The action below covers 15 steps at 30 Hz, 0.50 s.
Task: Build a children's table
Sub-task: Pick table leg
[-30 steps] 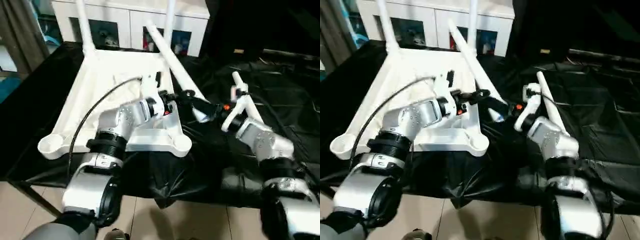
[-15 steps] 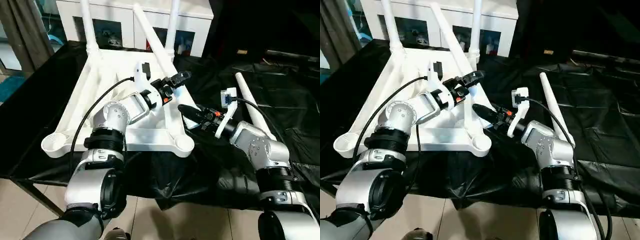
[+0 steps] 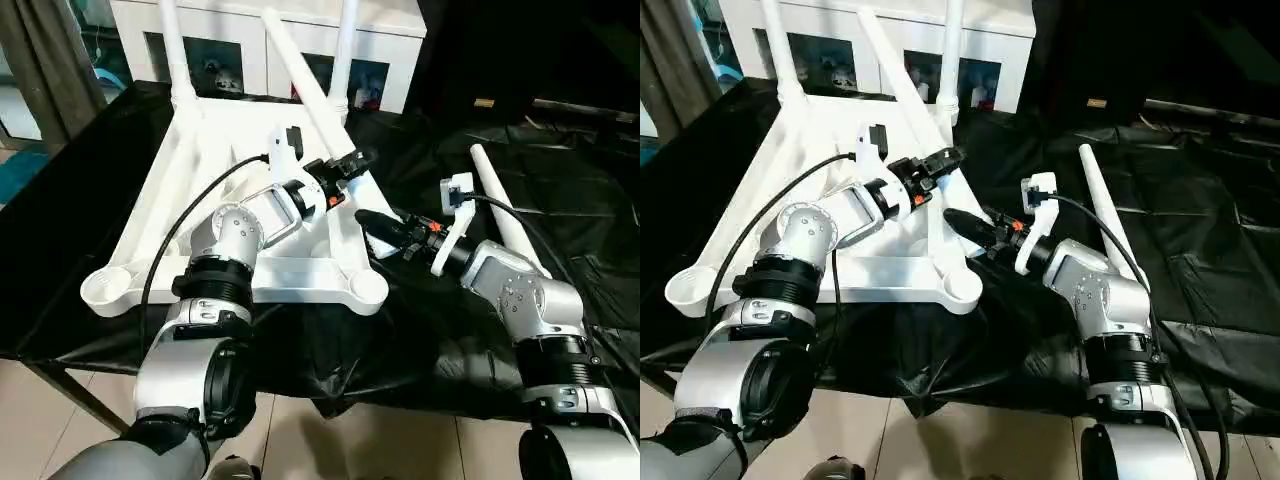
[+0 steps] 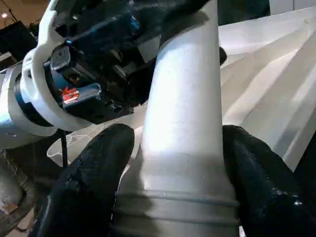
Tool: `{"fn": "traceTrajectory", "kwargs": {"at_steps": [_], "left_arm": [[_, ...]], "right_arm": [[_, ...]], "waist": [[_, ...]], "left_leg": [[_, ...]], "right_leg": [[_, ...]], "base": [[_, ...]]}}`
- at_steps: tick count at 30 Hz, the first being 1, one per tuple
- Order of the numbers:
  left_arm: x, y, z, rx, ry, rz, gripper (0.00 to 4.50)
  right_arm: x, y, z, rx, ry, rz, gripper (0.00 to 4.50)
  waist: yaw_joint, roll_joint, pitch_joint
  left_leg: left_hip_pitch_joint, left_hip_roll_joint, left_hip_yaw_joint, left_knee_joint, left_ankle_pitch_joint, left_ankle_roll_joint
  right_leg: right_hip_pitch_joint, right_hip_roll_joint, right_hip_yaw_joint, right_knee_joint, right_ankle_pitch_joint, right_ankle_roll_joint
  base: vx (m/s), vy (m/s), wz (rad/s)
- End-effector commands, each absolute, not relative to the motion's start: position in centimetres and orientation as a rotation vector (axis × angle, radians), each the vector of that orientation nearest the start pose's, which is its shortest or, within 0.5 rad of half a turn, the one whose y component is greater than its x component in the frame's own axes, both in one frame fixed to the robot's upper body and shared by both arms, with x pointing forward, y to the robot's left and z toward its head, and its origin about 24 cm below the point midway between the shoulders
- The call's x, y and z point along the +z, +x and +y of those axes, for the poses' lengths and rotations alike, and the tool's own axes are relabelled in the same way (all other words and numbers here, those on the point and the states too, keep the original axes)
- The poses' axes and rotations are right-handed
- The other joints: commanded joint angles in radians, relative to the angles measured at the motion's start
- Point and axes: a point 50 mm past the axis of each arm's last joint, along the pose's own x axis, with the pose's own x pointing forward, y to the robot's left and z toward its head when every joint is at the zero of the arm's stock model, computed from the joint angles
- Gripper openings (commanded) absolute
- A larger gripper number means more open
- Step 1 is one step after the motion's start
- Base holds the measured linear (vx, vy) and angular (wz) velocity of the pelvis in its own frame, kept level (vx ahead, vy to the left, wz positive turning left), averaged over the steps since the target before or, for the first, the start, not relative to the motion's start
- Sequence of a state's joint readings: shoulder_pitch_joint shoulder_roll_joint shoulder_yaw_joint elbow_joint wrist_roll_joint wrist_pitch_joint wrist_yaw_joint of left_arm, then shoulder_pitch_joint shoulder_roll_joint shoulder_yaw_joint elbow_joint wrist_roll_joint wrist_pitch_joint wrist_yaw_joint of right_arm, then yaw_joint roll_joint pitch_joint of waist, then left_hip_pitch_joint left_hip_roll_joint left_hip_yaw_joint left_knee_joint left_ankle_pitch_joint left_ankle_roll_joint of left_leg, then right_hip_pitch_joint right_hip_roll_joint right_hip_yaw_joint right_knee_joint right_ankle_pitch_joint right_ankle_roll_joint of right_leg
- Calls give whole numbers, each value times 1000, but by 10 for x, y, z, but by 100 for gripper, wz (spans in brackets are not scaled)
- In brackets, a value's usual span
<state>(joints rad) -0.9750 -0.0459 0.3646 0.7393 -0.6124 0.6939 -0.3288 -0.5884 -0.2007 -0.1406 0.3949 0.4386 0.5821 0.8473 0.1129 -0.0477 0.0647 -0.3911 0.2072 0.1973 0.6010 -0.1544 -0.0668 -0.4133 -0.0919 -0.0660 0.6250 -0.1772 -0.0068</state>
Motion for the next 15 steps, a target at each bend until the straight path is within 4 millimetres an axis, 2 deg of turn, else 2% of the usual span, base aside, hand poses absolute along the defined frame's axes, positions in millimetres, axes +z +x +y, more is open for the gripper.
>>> {"fn": "traceTrajectory", "kwargs": {"at_steps": [1,5,6,7,11,13,15], "left_arm": [[149,383,55,-691,-806,349,263],[150,383,54,-707,-799,329,229],[151,383,54,-710,-796,324,217],[151,383,54,-712,-793,319,211],[155,385,57,-707,-760,282,202],[158,386,59,-714,-710,258,197],[161,386,61,-724,-677,245,197]], "right_arm": [[99,335,-139,897,399,237,270],[100,334,-139,906,380,228,270],[100,334,-139,911,382,226,326],[101,334,-140,916,398,226,340],[106,334,-140,940,406,222,359],[110,339,-147,893,393,206,385],[118,345,-156,845,451,181,385]], "waist": [[1,-1,-81],[0,-1,-81],[1,0,-81],[0,-1,-80],[1,0,-81],[2,0,-81],[1,-1,-81]], "left_leg": [[23,18,-13,-67,-183,26],[22,18,-13,-67,-180,27],[23,20,-13,-68,-180,26],[22,19,-13,-67,-180,29],[21,19,-13,-68,-176,32],[23,19,-13,-68,-176,30],[23,19,-13,-68,-173,27]], "right_leg": [[60,-49,36,-76,-130,-200],[61,-49,36,-76,-121,-203],[61,-50,35,-75,-123,-205],[60,-49,36,-75,-118,-206],[61,-49,36,-76,-114,-204],[61,-49,36,-76,-119,-199],[62,-49,36,-75,-117,-201]], "base": [[0,0,0],[0,0,0],[0,0,0],[0,0,0],[0,0,0],[0,0,0],[0,0,0]]}}
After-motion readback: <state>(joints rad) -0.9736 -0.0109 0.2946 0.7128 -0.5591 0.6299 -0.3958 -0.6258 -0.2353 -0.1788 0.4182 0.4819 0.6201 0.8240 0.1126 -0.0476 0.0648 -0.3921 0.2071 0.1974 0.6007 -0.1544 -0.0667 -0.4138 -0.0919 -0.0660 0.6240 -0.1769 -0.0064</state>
